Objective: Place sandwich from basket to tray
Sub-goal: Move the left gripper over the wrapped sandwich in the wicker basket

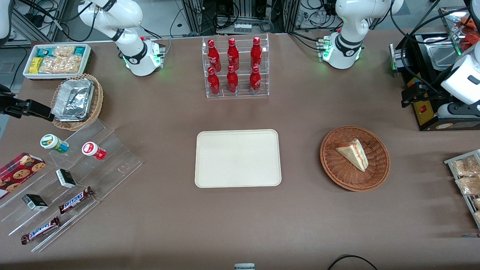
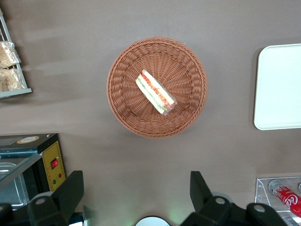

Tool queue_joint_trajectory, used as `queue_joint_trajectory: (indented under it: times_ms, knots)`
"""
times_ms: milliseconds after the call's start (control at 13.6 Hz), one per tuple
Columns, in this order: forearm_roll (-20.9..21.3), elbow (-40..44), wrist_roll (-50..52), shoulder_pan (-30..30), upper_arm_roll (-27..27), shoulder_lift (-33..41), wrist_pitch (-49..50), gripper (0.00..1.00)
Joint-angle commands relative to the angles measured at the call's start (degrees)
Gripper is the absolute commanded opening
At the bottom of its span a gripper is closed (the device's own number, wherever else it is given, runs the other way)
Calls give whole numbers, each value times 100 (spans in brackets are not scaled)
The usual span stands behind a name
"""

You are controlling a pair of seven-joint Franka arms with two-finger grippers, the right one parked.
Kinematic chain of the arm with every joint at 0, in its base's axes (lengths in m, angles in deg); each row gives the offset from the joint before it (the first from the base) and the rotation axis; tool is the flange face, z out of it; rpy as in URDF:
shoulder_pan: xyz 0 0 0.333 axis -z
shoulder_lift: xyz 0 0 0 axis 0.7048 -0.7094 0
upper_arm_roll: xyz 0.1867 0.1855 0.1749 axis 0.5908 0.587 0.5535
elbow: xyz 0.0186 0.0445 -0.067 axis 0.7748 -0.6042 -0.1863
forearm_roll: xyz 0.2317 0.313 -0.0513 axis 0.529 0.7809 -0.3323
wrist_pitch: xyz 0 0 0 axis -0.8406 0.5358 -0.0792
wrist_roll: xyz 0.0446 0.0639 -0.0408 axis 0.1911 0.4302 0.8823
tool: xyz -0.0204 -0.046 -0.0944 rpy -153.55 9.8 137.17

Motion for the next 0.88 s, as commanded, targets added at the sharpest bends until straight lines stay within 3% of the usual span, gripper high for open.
queue_joint_trajectory:
  times_ms: [0, 294, 661, 807]
  knots:
    - [-2, 93, -28, 21, -4, 21, 135, 100]
    - [16, -397, 121, 12, 14, 21, -75, 100]
    - [16, -1768, 1464, 21, 14, 223, -1532, 100]
    - [25, -2138, 2464, 30, -4, 206, -2104, 100]
